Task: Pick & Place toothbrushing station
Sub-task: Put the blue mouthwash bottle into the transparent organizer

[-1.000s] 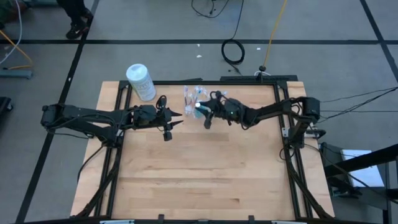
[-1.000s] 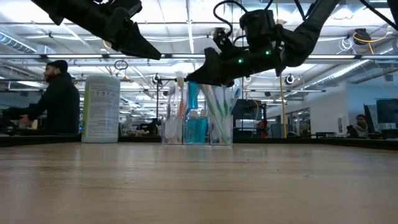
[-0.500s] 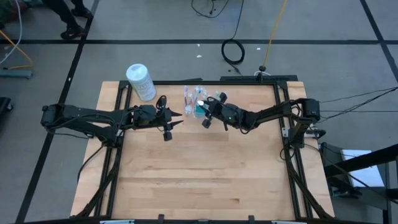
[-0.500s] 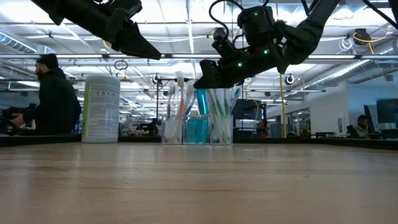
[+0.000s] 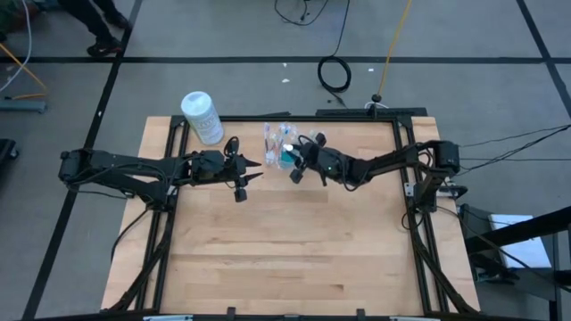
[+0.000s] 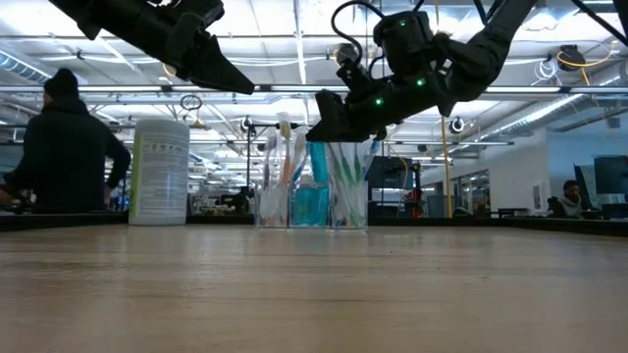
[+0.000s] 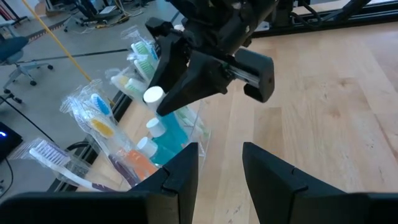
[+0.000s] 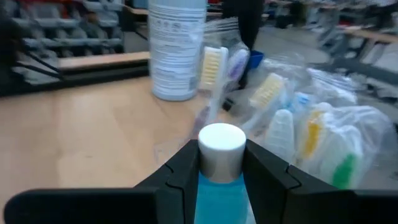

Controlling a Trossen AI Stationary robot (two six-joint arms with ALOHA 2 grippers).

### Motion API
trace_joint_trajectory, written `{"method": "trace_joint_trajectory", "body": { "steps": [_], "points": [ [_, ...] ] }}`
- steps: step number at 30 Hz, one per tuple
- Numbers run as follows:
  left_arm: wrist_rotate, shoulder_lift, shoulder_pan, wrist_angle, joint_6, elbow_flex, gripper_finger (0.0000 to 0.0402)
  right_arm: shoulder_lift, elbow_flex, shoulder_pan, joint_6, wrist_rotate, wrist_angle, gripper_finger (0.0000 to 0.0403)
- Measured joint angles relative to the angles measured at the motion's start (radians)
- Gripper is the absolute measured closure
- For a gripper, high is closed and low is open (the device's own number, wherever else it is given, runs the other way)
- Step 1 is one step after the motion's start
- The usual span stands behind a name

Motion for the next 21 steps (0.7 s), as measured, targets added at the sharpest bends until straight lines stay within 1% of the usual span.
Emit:
{"method": "trace_joint_trajectory", "body": {
  "steps": [3, 5, 12, 17, 21],
  "points": [
    [0.000, 0.000, 0.000, 0.000, 0.000, 0.000, 0.0270, 0.000, 0.000, -0.012, 0.051, -0.088, 0.028, 0.0307],
    [0.000, 0.000, 0.000, 0.000, 0.000, 0.000, 0.0270, 0.000, 0.000, -0.012, 0.051, -0.114, 0.055, 0.0307],
    [0.000, 0.000, 0.000, 0.000, 0.000, 0.000, 0.0270, 0.000, 0.000, -0.022, 0.021, -0.090, 0.047, 0.0307],
    [0.000, 0.000, 0.000, 0.000, 0.015, 0.000, 0.0270, 0.000, -0.001, -0.027, 0.026, -0.093, -0.049, 0.0307],
    [0.000, 0.000, 0.000, 0.001, 0.015, 0.000, 0.0270, 0.000, -0.001, -0.036, 0.020, -0.094, -0.068, 0.0305]
  ]
}}
